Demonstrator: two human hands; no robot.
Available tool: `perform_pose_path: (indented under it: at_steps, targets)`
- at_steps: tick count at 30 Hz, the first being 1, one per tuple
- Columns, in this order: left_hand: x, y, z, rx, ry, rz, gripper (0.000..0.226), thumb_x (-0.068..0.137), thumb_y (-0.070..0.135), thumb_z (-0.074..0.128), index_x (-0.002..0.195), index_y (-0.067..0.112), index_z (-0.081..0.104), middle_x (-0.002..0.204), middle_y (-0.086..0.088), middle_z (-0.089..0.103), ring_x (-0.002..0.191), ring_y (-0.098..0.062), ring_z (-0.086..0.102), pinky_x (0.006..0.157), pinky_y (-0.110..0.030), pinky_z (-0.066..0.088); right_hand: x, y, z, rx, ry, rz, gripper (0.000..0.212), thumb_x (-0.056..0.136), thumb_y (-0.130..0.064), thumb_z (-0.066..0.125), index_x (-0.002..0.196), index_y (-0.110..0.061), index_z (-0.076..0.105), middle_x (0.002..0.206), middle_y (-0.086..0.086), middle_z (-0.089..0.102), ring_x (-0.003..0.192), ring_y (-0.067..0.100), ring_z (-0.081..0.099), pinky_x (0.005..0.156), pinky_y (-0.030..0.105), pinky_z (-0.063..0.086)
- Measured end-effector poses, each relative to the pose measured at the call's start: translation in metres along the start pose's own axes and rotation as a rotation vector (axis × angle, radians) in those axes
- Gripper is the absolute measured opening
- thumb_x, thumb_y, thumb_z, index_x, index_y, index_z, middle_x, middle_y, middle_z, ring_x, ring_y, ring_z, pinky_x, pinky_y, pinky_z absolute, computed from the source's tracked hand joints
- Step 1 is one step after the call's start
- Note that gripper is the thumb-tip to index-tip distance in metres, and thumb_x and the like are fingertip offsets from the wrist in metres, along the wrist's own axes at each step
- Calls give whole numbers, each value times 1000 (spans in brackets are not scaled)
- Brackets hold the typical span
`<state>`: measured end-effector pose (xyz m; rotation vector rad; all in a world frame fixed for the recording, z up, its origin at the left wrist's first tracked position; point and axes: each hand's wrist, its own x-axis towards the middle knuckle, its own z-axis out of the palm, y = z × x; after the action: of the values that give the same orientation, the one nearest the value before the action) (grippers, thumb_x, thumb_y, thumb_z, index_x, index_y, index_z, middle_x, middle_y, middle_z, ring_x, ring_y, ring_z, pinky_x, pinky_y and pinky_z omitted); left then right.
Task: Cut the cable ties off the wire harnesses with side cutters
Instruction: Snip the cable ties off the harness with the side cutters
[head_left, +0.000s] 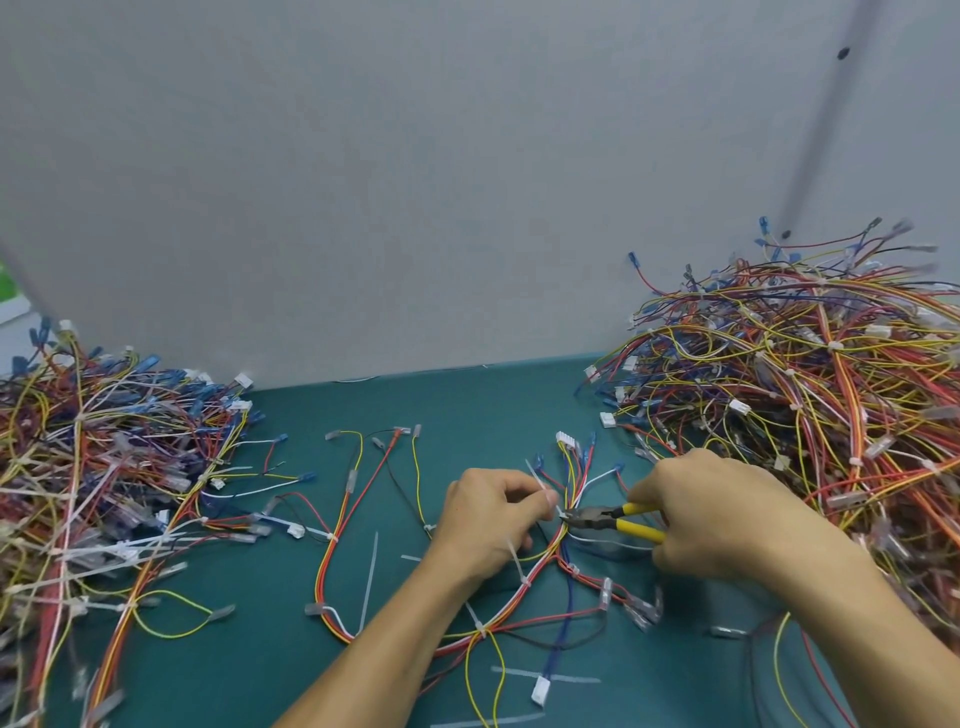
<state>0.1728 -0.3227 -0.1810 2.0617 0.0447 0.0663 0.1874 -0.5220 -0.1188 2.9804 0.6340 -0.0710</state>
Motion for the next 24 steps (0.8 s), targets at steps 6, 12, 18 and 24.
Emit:
perform_pose_path:
  at_steps: [6,12,18,24]
  targets:
    - [0,0,0,-6,-2,1,17,78,34,67,66,22,70,70,-8,70,44,-8,57,55,-19,42,0,1,2,2,32,-1,37,74,-37,60,112,-34,60,88,-4,52,92,26,59,63,27,37]
    - [1,-1,0,6,-1,1,17,82,29,68,68,21,71,71,-8,71,44,-7,56,54,-17,42,0,-1,2,-29,70,-12,37,76,-38,61,113,-37,61,87,-3,51,93,27,59,65,28,41]
    - [0,-1,1,-1,-2,-4,17,82,28,68,67,20,71,71,-7,71,44,-8,55,53,-18,42,0,-3,4,-79,108,-10,42,78,-38,62,120,-42,59,99,0,56,99,27,60,67,28,38]
    - [2,-1,2,-1,3,-9,18,82,28,68,66,20,71,69,-4,70,44,-7,55,52,-16,41,0,-4,4,-125,150,-15,41,79,-38,60,120,-42,58,103,0,58,100,27,59,66,27,35]
